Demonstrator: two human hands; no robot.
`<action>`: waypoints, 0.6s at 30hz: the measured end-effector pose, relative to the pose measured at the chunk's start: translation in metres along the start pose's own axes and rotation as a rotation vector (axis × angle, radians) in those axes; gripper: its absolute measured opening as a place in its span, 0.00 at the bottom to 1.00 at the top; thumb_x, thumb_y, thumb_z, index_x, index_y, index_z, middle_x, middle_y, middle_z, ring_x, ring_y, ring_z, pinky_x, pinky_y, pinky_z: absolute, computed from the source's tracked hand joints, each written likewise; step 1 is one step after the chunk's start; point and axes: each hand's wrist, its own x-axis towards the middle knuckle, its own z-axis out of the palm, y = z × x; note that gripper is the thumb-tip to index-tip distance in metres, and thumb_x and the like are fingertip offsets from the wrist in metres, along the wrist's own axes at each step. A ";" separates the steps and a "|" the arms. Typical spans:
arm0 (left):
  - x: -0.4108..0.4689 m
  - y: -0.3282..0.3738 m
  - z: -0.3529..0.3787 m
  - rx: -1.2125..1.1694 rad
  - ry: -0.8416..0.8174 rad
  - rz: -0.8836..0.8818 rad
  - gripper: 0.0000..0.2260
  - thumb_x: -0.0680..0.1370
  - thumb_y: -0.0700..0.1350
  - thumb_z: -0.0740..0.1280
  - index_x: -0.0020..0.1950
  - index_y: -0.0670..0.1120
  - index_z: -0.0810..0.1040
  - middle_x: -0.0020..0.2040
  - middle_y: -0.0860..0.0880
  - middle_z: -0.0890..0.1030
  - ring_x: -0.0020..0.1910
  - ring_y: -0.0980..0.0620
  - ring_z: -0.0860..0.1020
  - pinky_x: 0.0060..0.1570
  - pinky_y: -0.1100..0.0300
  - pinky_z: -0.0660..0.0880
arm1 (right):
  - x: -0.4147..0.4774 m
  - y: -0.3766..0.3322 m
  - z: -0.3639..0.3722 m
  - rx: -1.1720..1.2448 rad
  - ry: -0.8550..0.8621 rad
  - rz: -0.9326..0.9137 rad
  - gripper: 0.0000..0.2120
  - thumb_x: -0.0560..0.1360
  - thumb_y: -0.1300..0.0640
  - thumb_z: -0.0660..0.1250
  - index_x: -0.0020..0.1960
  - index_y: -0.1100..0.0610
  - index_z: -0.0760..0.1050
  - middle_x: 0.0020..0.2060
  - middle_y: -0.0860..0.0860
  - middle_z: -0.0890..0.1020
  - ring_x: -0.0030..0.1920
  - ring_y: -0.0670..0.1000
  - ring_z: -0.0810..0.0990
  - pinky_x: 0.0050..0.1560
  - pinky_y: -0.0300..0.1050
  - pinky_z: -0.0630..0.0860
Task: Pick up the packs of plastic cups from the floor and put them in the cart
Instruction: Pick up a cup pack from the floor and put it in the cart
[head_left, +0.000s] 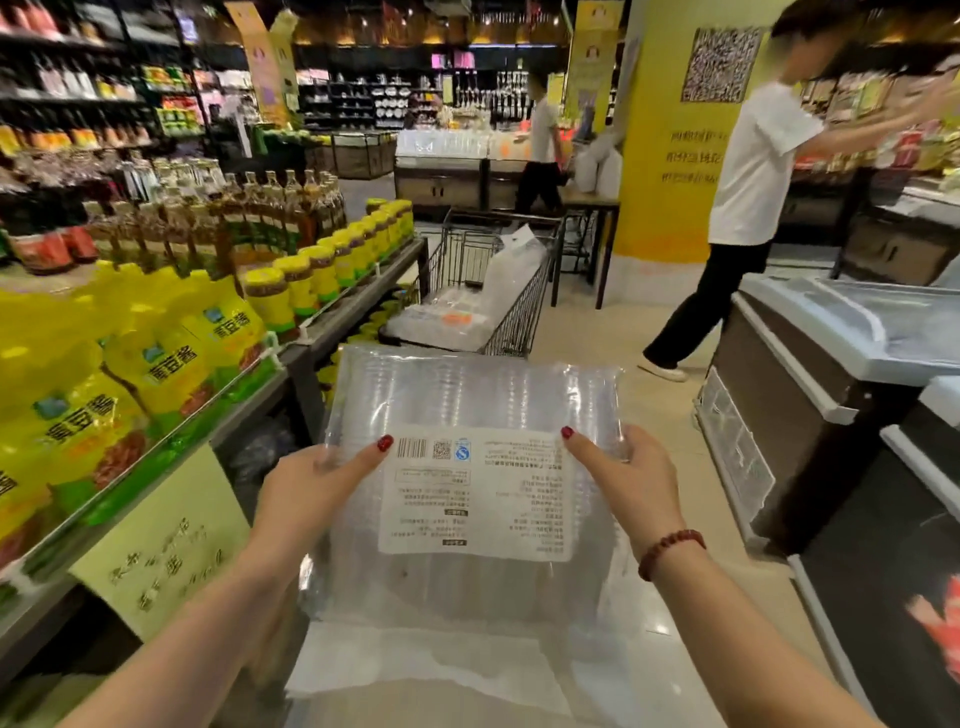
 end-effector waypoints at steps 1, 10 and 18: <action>0.016 0.003 0.007 0.001 0.005 -0.005 0.25 0.70 0.65 0.71 0.23 0.50 0.68 0.24 0.52 0.76 0.30 0.47 0.76 0.37 0.52 0.71 | 0.018 0.001 0.006 -0.001 -0.011 0.002 0.22 0.70 0.41 0.74 0.54 0.53 0.73 0.49 0.43 0.79 0.56 0.50 0.78 0.56 0.49 0.76; 0.199 -0.008 0.064 0.020 0.031 -0.035 0.29 0.65 0.72 0.69 0.29 0.47 0.66 0.28 0.41 0.76 0.30 0.44 0.75 0.36 0.53 0.69 | 0.190 0.003 0.077 0.021 -0.035 -0.022 0.19 0.73 0.47 0.73 0.59 0.49 0.71 0.44 0.39 0.73 0.45 0.42 0.73 0.52 0.42 0.68; 0.382 0.002 0.099 0.031 0.014 -0.025 0.26 0.68 0.67 0.70 0.31 0.44 0.75 0.29 0.52 0.76 0.32 0.50 0.75 0.33 0.57 0.66 | 0.354 -0.018 0.164 0.009 -0.015 0.030 0.27 0.66 0.38 0.75 0.55 0.56 0.76 0.46 0.44 0.81 0.50 0.49 0.81 0.51 0.48 0.78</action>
